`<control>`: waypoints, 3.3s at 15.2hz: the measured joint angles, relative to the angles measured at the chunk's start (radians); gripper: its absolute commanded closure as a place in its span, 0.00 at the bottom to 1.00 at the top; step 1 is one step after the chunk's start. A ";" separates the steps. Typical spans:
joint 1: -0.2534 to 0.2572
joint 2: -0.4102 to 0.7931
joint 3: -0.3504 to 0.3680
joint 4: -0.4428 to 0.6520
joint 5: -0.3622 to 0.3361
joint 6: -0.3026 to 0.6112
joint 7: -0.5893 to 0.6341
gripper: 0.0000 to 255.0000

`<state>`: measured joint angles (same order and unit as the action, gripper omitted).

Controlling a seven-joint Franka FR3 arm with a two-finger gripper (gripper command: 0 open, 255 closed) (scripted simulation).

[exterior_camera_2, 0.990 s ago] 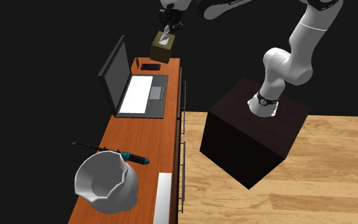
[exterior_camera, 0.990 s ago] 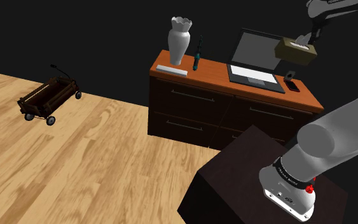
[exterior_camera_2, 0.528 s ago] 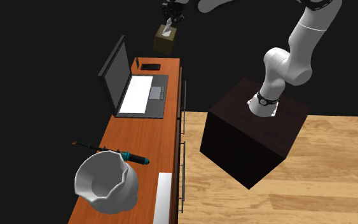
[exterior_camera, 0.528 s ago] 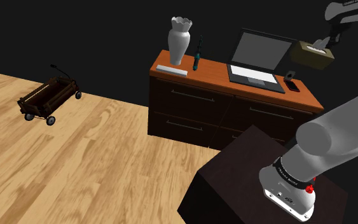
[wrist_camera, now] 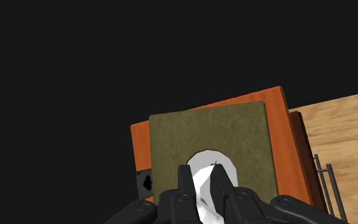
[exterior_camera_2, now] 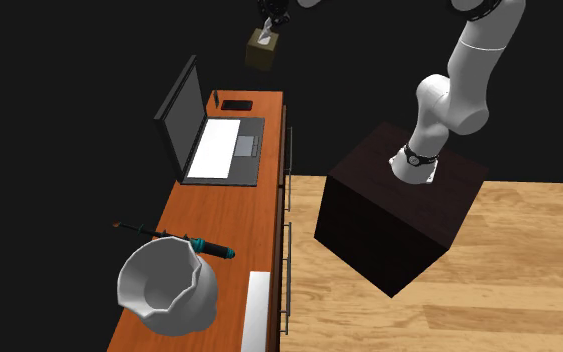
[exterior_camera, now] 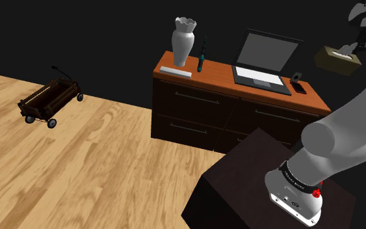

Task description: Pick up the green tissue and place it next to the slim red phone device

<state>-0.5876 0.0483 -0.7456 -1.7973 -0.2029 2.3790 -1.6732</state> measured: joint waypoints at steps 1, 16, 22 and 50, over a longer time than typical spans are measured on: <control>-0.014 0.016 -0.007 0.017 0.032 -0.001 -0.035 1.00; -0.065 0.096 -0.018 -0.091 0.132 0.177 -0.122 1.00; -0.073 0.122 -0.012 -0.146 0.153 0.253 -0.127 1.00; -0.182 0.294 0.107 -0.263 0.329 0.517 -0.222 1.00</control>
<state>-0.7698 0.3422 -0.6383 -2.0599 0.1257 2.8965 -1.8951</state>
